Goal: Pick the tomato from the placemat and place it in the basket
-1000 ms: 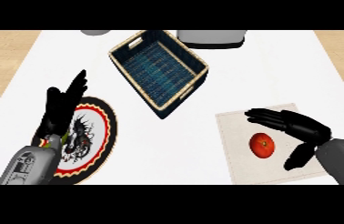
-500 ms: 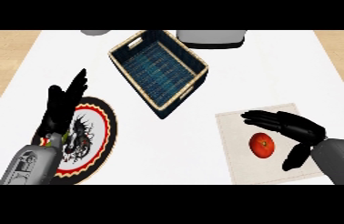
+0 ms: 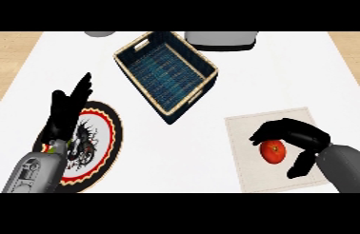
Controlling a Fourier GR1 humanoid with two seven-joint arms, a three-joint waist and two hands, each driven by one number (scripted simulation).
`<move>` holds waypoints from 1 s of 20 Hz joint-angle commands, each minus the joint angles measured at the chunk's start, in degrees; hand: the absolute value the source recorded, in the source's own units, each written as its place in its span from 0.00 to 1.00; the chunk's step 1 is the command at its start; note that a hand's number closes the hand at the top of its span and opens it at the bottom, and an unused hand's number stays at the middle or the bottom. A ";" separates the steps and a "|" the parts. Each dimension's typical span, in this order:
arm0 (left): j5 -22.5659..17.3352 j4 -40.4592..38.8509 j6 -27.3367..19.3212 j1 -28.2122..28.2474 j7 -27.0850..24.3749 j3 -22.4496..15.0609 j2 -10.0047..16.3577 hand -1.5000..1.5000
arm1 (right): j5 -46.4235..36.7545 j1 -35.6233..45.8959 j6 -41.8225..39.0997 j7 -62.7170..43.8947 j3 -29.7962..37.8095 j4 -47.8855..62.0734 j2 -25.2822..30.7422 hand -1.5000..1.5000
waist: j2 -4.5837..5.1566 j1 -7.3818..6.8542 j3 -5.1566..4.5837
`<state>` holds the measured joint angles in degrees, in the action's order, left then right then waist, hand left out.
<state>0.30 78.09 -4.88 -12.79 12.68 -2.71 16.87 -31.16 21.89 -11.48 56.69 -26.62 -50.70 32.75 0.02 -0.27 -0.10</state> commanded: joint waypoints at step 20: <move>1.12 -1.51 2.55 -1.30 0.08 -1.31 -1.84 0.50 | -27.54 17.80 4.86 -56.83 -14.85 -10.89 -32.30 1.00 | -1.12 -4.41 -0.42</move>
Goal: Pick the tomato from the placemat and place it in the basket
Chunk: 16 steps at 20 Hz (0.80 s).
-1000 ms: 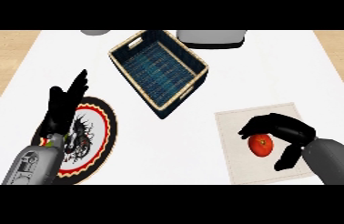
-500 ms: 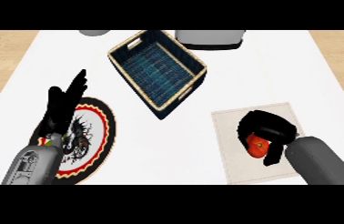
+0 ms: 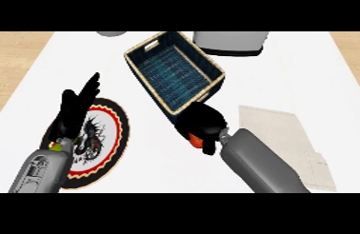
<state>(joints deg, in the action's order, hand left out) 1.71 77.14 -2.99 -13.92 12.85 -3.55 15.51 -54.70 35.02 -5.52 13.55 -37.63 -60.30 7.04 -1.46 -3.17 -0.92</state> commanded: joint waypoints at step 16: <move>0.89 -3.12 0.36 -3.64 -0.32 -1.57 -2.27 0.50 | 33.26 22.38 14.80 -56.37 -4.59 -28.52 -7.03 1.00 | 0.98 -2.82 0.66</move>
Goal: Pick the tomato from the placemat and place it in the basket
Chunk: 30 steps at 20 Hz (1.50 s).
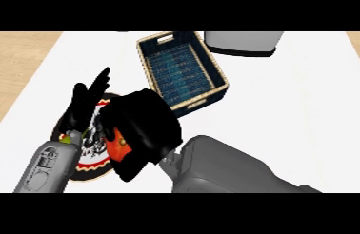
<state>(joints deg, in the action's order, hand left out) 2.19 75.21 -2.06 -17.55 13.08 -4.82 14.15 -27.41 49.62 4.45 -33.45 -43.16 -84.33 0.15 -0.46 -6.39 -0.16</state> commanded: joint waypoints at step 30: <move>0.97 3.45 -1.46 3.96 -0.36 2.60 1.01 0.50 | 12.46 59.39 -6.66 -14.73 9.36 50.69 3.55 1.00 | 0.79 4.52 0.03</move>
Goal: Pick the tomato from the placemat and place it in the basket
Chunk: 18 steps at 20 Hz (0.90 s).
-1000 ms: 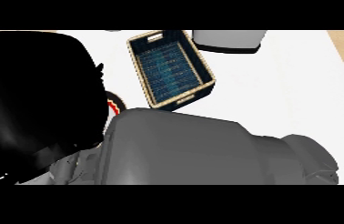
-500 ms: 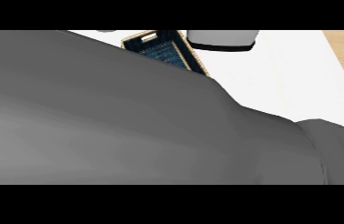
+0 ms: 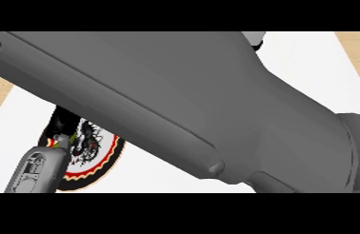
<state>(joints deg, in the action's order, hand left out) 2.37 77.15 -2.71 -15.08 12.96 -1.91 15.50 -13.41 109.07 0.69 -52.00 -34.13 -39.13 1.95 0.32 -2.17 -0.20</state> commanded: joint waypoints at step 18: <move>-0.25 -3.11 2.03 -1.53 -2.79 2.63 0.17 0.50 | -7.45 -10.51 0.60 28.84 4.97 18.63 1.74 1.00 | 0.41 0.51 0.08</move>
<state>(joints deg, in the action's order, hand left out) 2.42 76.35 -1.78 -15.31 12.10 -0.07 15.33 -19.52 99.06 0.82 -26.70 -30.00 -24.40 4.16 0.51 -1.49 -0.08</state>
